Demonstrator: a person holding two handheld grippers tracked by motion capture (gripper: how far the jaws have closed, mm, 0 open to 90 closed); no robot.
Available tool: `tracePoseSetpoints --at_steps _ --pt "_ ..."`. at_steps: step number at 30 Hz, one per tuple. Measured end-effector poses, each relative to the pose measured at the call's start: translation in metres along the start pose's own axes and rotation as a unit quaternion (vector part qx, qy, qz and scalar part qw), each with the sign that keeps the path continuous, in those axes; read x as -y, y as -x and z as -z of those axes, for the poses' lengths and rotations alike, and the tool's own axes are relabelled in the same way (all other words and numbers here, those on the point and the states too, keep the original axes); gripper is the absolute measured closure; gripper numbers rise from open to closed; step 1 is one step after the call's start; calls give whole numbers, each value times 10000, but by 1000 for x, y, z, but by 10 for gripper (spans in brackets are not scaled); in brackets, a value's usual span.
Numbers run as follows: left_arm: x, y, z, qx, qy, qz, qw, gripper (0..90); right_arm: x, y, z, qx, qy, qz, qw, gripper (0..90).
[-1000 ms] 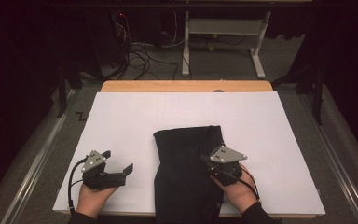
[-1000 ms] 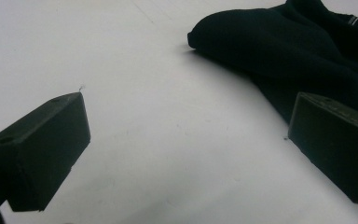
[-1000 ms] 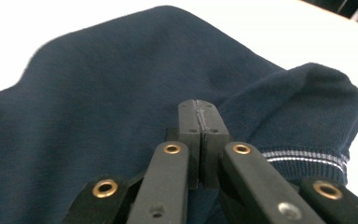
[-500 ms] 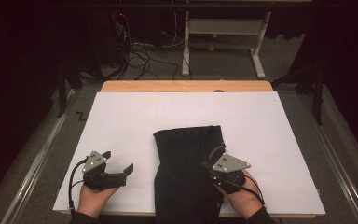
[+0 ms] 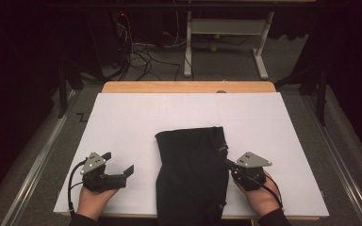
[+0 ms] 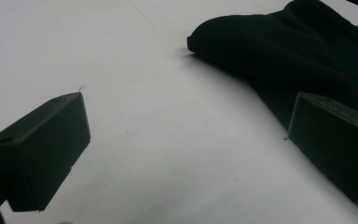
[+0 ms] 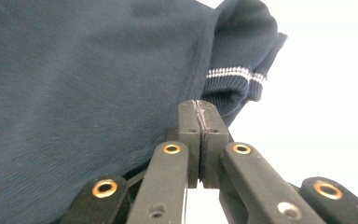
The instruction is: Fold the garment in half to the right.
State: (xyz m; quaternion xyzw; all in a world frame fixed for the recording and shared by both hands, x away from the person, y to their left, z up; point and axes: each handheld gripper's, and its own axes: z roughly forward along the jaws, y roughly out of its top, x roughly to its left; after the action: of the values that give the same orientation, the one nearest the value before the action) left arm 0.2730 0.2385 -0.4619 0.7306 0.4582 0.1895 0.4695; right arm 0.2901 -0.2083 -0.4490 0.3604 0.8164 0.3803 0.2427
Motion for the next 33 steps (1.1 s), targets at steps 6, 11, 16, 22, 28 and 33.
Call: tracePoseSetpoints --at_steps 6,11,16,22,28,33 --pt "-1 1 -4 52 -22 -22 10000 0 -3 -45 30 -1144 519 379 9914 900" --pt "-3 2 -5 93 -10 -28 10000 0 13 -68 39 -1540 242 611 9859 900" --pt "-4 2 -7 129 -5 -50 9999 0 30 -62 51 -1463 67 535 9878 900" --pt "-5 4 -9 173 8 -76 9998 0 41 -34 56 -997 99 222 9947 899" --pt "-5 3 -12 209 8 -55 9998 0 50 11 49 -287 209 -340 9988 790" --pt "-5 2 -12 215 14 -38 9998 0 58 39 49 188 481 -876 9948 543"
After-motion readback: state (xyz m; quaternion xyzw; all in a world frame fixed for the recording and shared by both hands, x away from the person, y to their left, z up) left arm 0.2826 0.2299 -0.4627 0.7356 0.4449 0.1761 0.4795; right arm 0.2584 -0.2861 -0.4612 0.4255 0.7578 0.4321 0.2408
